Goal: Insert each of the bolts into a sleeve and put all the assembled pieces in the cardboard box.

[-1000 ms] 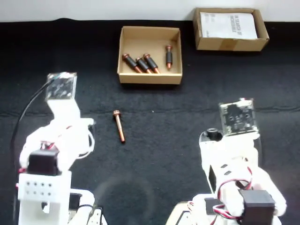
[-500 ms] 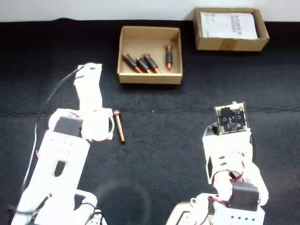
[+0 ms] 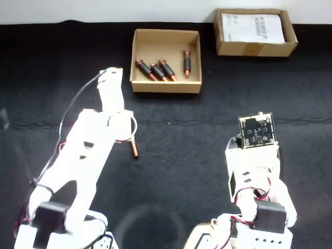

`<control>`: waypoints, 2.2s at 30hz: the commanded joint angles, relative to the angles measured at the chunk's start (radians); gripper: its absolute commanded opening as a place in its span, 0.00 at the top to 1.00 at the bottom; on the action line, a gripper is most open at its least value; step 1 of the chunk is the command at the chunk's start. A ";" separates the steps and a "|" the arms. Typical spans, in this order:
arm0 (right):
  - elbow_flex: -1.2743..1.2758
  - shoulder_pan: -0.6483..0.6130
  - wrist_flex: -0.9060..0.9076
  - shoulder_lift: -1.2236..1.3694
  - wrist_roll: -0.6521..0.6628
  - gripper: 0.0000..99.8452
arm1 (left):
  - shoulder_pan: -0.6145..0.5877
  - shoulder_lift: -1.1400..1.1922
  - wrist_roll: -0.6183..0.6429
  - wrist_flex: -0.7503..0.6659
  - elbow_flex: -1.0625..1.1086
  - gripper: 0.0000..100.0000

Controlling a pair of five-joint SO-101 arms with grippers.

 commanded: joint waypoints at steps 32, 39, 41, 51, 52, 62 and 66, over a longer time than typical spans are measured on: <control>0.084 0.059 -0.081 -0.018 0.003 0.99 | 0.002 0.269 0.049 0.164 -0.234 0.82; 0.084 0.059 -0.119 -0.012 0.003 0.99 | 0.002 0.280 0.048 0.074 -0.231 0.82; 0.084 0.058 -0.119 -0.012 0.003 0.99 | 0.002 0.282 0.043 0.023 -0.231 0.82; 0.084 0.059 -0.114 -0.012 0.005 0.99 | 0.001 0.435 0.044 -0.031 -0.278 0.82; 0.084 0.059 -0.114 -0.012 0.005 0.99 | 0.001 0.435 0.044 -0.031 -0.278 0.82; 0.088 0.059 -0.113 -0.012 0.005 0.99 | 0.002 0.435 0.040 0.003 -0.300 0.98; 0.133 0.059 -0.127 -0.016 0.008 0.99 | 0.004 0.433 0.041 0.086 -0.355 0.99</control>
